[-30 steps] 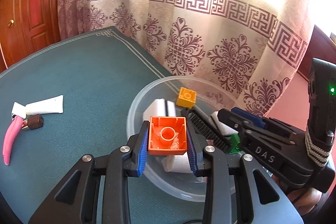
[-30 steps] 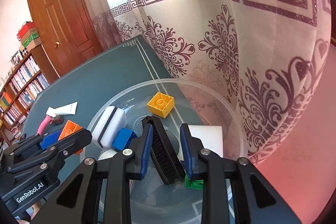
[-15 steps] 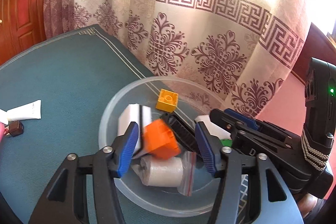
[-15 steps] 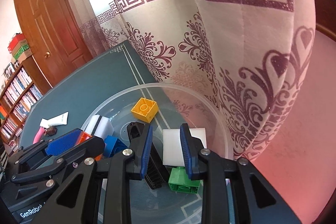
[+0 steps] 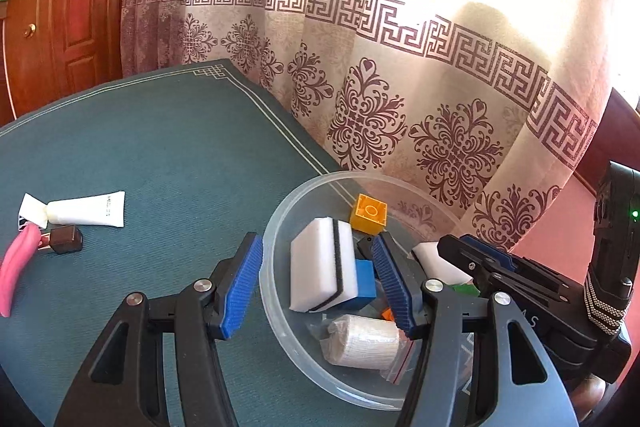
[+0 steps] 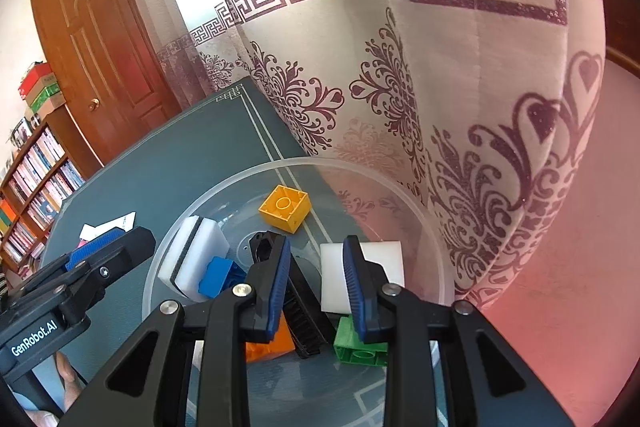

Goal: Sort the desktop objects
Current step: 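Open right tool to drop the comb while left tool releases the orange brick, then move the left tool to the pink foam tube and grasp it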

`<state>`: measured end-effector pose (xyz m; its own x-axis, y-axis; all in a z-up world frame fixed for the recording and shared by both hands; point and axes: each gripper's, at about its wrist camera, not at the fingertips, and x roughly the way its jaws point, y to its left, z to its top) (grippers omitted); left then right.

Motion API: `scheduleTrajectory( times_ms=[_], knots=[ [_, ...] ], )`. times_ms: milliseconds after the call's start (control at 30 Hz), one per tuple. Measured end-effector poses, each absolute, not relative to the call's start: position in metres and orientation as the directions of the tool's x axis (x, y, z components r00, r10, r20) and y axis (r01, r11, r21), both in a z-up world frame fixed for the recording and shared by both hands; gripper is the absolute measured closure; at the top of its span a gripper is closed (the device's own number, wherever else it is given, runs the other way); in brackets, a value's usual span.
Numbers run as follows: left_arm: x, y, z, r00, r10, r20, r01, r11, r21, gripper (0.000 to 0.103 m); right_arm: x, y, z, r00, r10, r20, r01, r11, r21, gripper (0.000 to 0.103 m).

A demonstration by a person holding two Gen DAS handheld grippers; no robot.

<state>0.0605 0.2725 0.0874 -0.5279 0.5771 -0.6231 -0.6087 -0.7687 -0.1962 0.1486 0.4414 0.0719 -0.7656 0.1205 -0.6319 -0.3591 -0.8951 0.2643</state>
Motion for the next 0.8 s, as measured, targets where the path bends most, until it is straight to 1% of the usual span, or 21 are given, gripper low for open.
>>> scheduleTrajectory(
  times_ms=[67,133,200,267,300,633,800],
  knots=[
    [0.058,0.268,0.086,-0.537,0.563,-0.628,-0.595,-0.781,-0.190,0.042,0.149,0.439,0.072,-0.769,0.121,-0.628,-0.355,-0.897,0.262,0.062],
    [0.056,0.263,0.085,-0.545,0.549,-0.634,-0.582,-0.792,-0.185,0.042,0.149,0.436,0.073,-0.773,0.126,-0.622,-0.353,-0.900,0.256,0.057],
    [0.054,0.256,0.084,-0.550,0.538,-0.639,-0.570,-0.801,-0.184,0.040,0.150,0.433,0.074,-0.776,0.132,-0.617,-0.348,-0.905,0.245,0.057],
    [0.051,0.248,0.083,-0.561,0.526,-0.639,-0.552,-0.813,-0.185,0.032,0.149,0.430,0.075,-0.778,0.133,-0.614,-0.343,-0.909,0.238,0.057],
    [0.051,0.242,0.083,-0.570,0.522,-0.635,-0.543,-0.819,-0.185,0.032,0.149,0.428,0.075,-0.778,0.132,-0.614,-0.339,-0.911,0.234,0.057],
    [0.031,0.195,0.083,-0.623,0.445,-0.643,-0.463,-0.873,-0.156,0.031,0.143,0.400,0.079,-0.791,0.114,-0.601,-0.279,-0.942,0.189,0.057],
    [0.022,0.166,0.080,-0.653,0.393,-0.647,-0.419,-0.899,-0.124,0.031,0.138,0.387,0.082,-0.800,0.095,-0.593,-0.244,-0.954,0.177,0.050]
  ],
)
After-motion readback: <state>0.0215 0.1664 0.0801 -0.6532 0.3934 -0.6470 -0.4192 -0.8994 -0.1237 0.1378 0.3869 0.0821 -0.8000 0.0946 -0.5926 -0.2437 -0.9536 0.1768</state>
